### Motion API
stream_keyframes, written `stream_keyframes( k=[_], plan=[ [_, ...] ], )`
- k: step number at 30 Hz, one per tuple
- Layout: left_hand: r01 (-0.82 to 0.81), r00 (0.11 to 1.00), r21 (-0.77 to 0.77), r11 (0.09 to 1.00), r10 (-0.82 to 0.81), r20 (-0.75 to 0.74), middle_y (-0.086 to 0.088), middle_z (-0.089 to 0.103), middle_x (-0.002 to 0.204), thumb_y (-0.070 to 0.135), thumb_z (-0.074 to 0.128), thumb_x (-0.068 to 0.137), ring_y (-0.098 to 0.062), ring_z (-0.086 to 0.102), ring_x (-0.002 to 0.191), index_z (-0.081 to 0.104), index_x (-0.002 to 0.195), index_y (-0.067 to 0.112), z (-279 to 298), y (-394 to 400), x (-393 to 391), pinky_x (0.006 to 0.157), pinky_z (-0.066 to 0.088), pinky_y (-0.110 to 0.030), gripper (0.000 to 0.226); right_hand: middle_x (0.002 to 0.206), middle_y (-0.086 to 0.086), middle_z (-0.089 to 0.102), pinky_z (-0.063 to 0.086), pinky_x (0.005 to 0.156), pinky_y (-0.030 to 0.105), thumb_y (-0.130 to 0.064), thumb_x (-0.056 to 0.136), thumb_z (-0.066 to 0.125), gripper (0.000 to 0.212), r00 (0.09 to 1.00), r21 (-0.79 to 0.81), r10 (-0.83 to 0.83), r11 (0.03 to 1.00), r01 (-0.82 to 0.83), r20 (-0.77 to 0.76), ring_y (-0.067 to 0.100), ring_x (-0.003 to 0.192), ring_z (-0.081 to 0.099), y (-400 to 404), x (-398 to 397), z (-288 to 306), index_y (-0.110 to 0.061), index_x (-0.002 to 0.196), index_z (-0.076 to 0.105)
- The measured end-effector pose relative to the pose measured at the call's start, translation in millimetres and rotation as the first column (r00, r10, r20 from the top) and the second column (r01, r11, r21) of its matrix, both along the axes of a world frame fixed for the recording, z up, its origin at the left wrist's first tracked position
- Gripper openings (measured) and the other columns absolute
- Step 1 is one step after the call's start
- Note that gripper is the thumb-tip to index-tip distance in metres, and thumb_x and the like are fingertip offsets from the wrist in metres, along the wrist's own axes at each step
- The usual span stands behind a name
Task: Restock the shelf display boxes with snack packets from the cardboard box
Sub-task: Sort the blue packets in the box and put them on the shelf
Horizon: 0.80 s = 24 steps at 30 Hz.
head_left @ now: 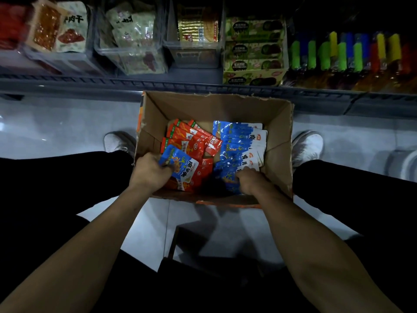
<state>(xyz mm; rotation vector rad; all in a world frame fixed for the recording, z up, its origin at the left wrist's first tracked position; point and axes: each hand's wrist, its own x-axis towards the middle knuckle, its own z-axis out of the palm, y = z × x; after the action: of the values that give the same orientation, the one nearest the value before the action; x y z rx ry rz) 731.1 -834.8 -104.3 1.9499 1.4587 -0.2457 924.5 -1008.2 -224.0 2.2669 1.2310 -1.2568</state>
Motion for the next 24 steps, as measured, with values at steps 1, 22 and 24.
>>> stream_keyframes(
  k=[1,22,24],
  plan=[
    [-0.03,0.999,-0.024,0.999,0.031,0.025,-0.004,0.068,0.084,0.032,0.071,0.085,-0.022,0.063,0.081,0.074,0.097,0.012,-0.7,1.1,0.0,0.07,0.045,-0.025,0.024,0.124,0.012,0.055,0.047,0.091,0.036,-0.004,0.088,0.054,0.032,1.0,0.012,-0.019,1.0,0.019,-0.008,0.029,0.111,0.054,0.3,-0.5,0.0,-0.013,0.118,0.06],
    [-0.223,0.948,-0.275,0.935,0.273,0.162,-0.007,0.073,0.091,0.028,0.075,0.082,-0.022,0.067,0.087,0.073,0.09,0.015,1.0,-3.3,8.1,0.088,0.052,-0.038,0.015,0.115,0.015,0.065,0.053,0.086,0.034,-0.003,0.083,0.066,0.025,0.794,0.306,-0.592,0.737,0.603,-0.14,0.031,0.107,0.062,0.1,21.0,66.9,0.001,0.107,0.068],
    [-0.232,0.944,-0.29,0.929,0.287,0.164,-0.007,0.072,0.088,0.027,0.075,0.082,-0.021,0.067,0.084,0.072,0.088,0.015,2.9,-4.1,9.5,0.086,0.052,-0.036,0.014,0.111,0.015,0.068,0.052,0.081,0.029,-0.001,0.082,0.062,0.024,0.76,0.31,-0.63,0.699,0.644,-0.159,0.03,0.105,0.063,2.3,27.0,79.6,0.002,0.104,0.071]
  ],
)
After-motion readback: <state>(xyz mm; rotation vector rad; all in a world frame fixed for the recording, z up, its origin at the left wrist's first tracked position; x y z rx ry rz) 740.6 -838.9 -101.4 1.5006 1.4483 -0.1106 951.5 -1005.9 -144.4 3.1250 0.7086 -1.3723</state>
